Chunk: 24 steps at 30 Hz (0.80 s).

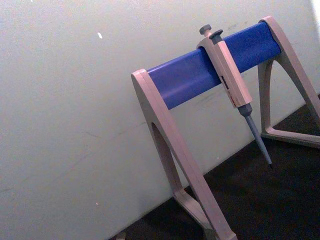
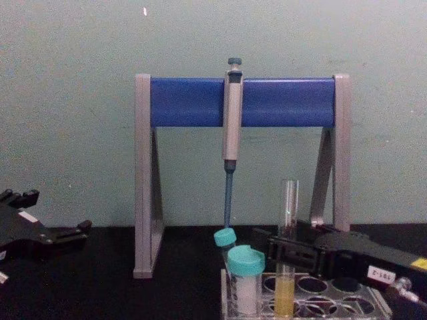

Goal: Pick up the test tube from the test tube rack, shake it, then place it back into the test tube rack.

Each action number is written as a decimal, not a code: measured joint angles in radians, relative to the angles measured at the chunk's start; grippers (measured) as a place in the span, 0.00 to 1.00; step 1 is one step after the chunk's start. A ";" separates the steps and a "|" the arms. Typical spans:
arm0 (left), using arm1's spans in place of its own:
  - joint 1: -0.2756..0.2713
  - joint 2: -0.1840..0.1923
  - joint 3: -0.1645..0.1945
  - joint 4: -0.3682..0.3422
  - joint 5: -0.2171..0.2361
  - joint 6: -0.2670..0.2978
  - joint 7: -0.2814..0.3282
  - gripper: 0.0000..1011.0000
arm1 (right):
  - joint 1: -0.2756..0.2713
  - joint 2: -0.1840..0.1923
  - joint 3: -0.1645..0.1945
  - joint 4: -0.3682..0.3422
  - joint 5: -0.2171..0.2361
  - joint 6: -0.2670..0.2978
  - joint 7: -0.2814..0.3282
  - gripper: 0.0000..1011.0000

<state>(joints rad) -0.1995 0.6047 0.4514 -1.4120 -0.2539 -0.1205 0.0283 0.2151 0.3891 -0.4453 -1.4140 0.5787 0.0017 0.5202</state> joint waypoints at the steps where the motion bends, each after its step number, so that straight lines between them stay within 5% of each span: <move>1: 0.000 0.000 0.000 0.000 0.000 0.000 0.000 0.99 | 0.000 0.000 0.000 0.000 0.000 0.000 0.000 0.97; 17: 0.000 0.000 0.000 0.000 0.000 0.000 0.000 0.99 | -0.001 0.001 0.001 -0.002 0.000 -0.001 0.000 0.55; 24: 0.000 0.000 0.000 0.000 0.000 0.000 0.000 0.99 | -0.001 0.001 0.001 -0.002 0.000 -0.002 0.000 0.29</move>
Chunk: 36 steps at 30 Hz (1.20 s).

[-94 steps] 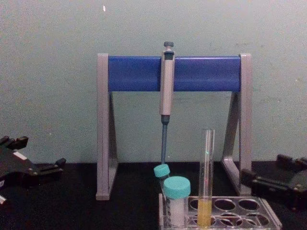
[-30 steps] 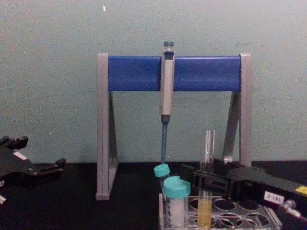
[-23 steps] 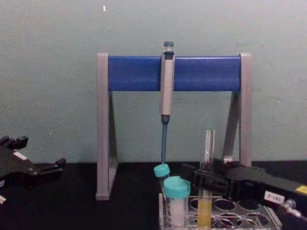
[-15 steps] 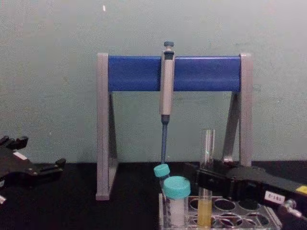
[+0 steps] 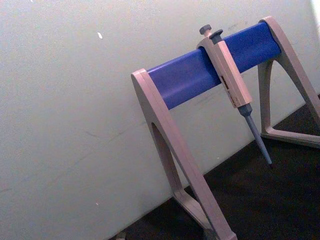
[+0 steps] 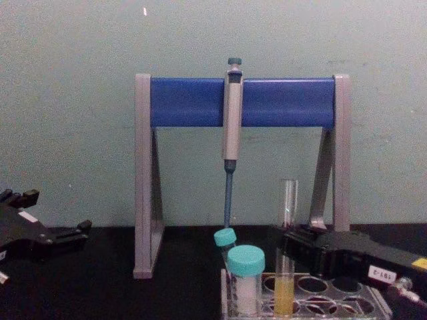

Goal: Pick up the test tube from the test tube rack, shake it, then place it back into the test tube rack.

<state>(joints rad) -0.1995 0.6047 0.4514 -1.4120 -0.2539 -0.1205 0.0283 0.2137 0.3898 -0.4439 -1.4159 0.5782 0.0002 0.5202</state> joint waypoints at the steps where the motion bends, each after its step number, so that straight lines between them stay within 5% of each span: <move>1: 0.000 0.000 0.000 0.000 0.000 0.000 0.000 0.99 | 0.000 0.000 0.000 0.000 0.000 0.000 0.000 0.27; 24: 0.000 0.000 0.000 0.000 0.000 0.000 0.000 0.99 | 0.000 0.001 -0.002 0.000 -0.001 -0.003 0.000 0.22; 36: 0.000 0.000 0.000 0.000 0.000 0.000 0.000 0.99 | -0.010 0.019 -0.019 -0.024 -0.065 -0.068 0.007 0.22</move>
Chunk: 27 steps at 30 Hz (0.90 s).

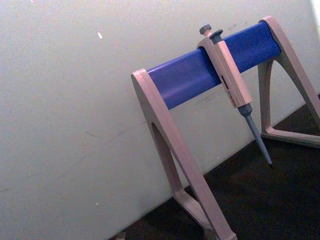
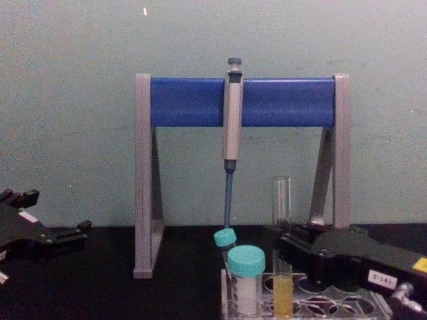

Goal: Pick up the test tube from the test tube rack, shake it, then place it back into the test tube rack.

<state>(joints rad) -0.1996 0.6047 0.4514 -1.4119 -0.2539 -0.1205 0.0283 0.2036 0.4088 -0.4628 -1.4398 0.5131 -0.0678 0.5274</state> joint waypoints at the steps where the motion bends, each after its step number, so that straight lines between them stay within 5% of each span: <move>1: 0.000 0.000 0.000 0.000 0.000 0.000 0.000 0.99 | -0.002 0.001 0.000 -0.003 -0.003 -0.003 0.000 0.22; 27: 0.000 0.000 0.000 0.000 0.000 0.000 0.000 0.99 | -0.043 0.028 0.045 -0.135 -0.051 -0.055 -0.008 0.22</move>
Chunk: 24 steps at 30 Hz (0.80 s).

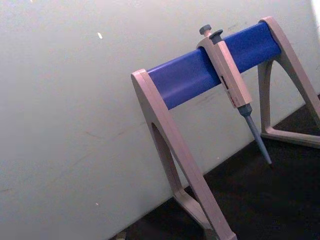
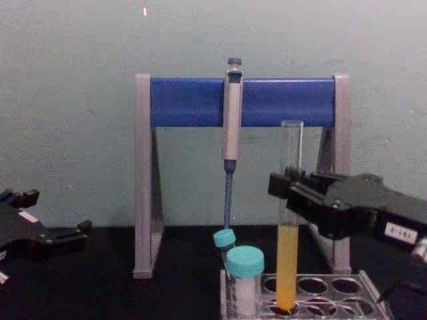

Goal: Pick up the test tube from the test tube rack, shake it, then place it back into the test tube rack.

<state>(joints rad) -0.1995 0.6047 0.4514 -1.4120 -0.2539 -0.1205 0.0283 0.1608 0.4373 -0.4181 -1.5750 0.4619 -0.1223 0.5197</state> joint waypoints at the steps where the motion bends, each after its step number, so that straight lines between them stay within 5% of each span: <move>1: 0.000 0.000 0.000 0.000 0.000 0.000 0.000 0.99 | 0.002 0.000 0.001 0.000 -0.001 -0.001 0.000 0.22; 24: 0.000 0.000 0.000 0.000 0.000 0.000 0.000 0.99 | 0.131 -0.053 0.028 0.130 -0.022 -0.014 -0.002 0.22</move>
<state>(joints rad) -0.1995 0.6047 0.4514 -1.4120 -0.2539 -0.1205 0.0283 0.2920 0.3846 -0.3904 -1.4454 0.4401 -0.1362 0.5180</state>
